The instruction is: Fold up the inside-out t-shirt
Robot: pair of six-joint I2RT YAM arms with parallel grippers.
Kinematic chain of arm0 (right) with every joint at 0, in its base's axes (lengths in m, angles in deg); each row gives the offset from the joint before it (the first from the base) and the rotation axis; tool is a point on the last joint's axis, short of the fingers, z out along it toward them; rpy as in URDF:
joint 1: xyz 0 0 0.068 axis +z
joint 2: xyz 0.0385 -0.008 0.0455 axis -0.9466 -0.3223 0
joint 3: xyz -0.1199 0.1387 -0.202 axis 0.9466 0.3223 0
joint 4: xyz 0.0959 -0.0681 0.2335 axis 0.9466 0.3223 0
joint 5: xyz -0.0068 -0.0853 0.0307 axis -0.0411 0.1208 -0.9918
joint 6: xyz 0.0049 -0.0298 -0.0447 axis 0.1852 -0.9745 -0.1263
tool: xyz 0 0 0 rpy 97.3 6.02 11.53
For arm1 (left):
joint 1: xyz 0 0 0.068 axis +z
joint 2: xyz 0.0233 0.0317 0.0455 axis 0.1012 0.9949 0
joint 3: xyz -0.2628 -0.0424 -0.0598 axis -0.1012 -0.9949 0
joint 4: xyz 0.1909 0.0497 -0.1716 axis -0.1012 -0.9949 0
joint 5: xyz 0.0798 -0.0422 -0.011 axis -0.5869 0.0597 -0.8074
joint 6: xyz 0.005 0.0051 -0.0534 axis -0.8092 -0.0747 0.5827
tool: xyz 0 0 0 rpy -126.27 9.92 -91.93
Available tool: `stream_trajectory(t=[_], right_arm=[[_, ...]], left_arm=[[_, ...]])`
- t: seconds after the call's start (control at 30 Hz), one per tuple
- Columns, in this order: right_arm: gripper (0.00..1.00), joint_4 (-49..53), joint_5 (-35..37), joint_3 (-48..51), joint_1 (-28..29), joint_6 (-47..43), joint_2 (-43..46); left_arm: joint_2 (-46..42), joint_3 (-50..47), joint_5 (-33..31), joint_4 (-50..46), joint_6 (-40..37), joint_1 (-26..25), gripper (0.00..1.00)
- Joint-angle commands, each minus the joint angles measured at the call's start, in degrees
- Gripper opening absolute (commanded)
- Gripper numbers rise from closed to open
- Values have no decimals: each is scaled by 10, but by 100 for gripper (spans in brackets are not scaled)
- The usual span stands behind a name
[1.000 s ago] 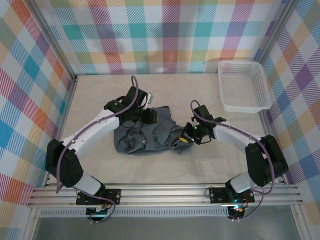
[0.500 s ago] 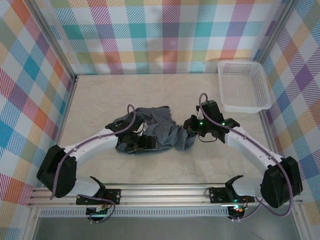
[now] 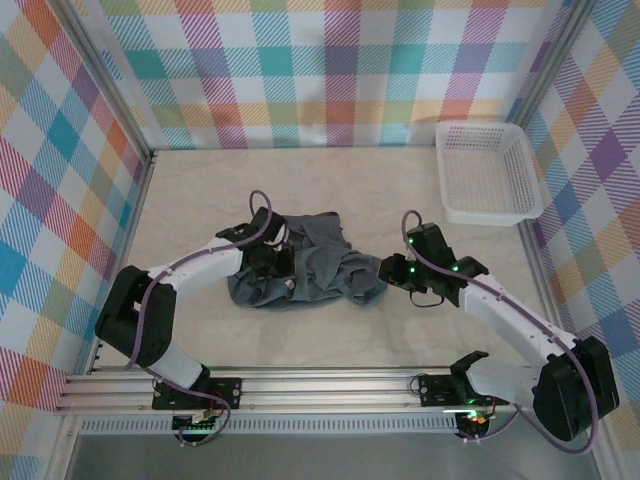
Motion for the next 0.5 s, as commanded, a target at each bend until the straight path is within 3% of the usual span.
stream_trajectory(t=[0.0,0.1,0.27,0.37,0.47], right_arm=[[36,66,-10,-87,23,-143,-60],[45,138,29,-143,39,-178,-139],[57,129,54,-133,39,-150,-173],[55,100,38,-114,39,-143,-168],[42,76,-2,-102,39,-144,-171]], left_arm=[[-11,24,-21,-20,-30,15,0],[-8,25,-15,-12,-27,30,0],[-7,23,0,-1,-24,33,0],[-10,19,1,-1,-24,33,0],[-12,15,5,-1,-25,33,0]])
